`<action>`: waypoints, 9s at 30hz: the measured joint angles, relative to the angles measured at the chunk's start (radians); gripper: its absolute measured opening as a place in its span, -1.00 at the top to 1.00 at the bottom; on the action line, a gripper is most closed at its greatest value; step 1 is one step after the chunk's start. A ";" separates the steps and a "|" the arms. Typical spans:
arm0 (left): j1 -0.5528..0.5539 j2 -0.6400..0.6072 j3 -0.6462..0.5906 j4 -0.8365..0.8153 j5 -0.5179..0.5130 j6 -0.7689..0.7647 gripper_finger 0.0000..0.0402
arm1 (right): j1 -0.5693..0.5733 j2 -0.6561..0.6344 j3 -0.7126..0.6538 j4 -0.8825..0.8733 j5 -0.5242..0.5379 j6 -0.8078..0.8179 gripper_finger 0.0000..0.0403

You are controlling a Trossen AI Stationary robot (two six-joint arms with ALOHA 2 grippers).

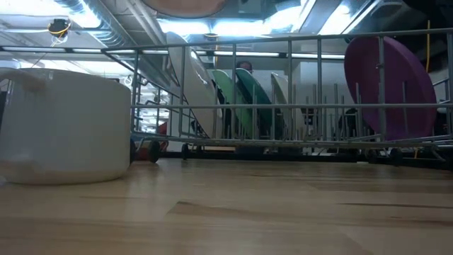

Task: Sort dishes
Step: Put the orange plate into the dishwasher rack

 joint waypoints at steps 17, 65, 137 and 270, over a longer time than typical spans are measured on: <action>-0.010 0.225 0.000 0.055 0.409 0.151 0.26 | -0.124 0.000 -0.001 -0.204 -0.206 0.481 0.92; -0.326 0.619 0.000 0.338 -0.260 0.833 0.15 | -0.253 0.002 -0.001 -0.518 -0.281 0.539 0.93; -0.505 0.614 -0.001 0.449 -0.588 0.786 1.00 | -0.246 0.007 -0.021 -0.613 -0.319 0.382 0.69; -0.880 0.835 -0.004 0.554 -0.675 -1.378 1.00 | 0.245 -1.137 -1.054 -0.365 0.079 0.024 0.20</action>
